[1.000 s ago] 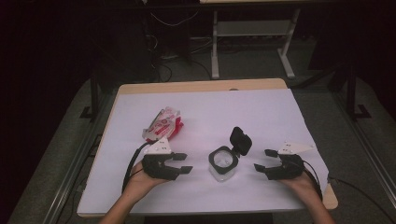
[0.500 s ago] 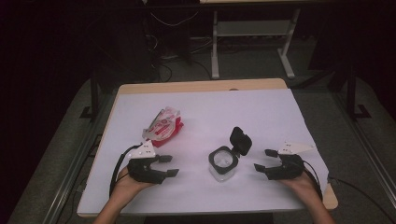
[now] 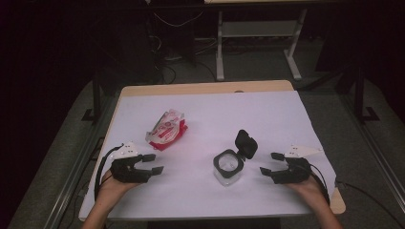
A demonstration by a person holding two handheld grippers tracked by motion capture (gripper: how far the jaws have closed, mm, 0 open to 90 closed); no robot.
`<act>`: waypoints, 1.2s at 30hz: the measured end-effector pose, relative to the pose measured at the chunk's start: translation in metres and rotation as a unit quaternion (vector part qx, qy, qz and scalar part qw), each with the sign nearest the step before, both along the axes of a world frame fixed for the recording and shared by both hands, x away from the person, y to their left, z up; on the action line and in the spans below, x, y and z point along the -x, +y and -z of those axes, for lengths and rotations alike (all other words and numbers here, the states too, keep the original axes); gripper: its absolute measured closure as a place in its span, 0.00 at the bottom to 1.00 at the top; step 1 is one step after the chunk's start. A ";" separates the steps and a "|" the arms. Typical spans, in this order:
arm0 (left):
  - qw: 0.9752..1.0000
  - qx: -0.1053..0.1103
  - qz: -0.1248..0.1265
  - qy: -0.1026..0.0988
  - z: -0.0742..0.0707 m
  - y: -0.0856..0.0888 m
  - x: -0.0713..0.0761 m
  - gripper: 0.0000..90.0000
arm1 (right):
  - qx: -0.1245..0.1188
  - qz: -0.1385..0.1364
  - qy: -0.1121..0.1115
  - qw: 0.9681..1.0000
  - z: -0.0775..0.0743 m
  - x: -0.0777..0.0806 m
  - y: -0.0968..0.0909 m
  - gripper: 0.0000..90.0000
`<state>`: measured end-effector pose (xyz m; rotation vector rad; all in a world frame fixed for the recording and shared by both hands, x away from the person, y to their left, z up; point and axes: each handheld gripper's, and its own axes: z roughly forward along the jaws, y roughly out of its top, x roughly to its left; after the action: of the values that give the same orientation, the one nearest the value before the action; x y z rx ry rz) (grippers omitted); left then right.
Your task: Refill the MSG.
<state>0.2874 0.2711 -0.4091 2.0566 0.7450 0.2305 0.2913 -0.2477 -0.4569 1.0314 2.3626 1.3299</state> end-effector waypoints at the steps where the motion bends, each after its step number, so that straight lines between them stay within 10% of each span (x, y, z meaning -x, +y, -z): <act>1: 1.000 -0.001 -0.004 0.000 -0.001 0.003 -0.001 0.43 | 0.000 0.000 0.000 1.000 0.000 0.000 0.000 0.25; 13: 0.999 0.003 -0.050 -0.021 -0.013 0.031 -0.015 0.39 | 0.001 0.000 0.001 1.000 0.000 0.000 0.000 0.25; 36: 0.997 0.010 -0.046 -0.063 -0.021 0.013 -0.064 0.33 | 0.002 0.004 0.002 1.000 0.000 -0.001 0.000 0.25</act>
<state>0.3517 0.2846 -0.3879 1.9709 0.7621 0.3988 0.2921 -0.2478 -0.4572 1.0421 2.3607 1.3222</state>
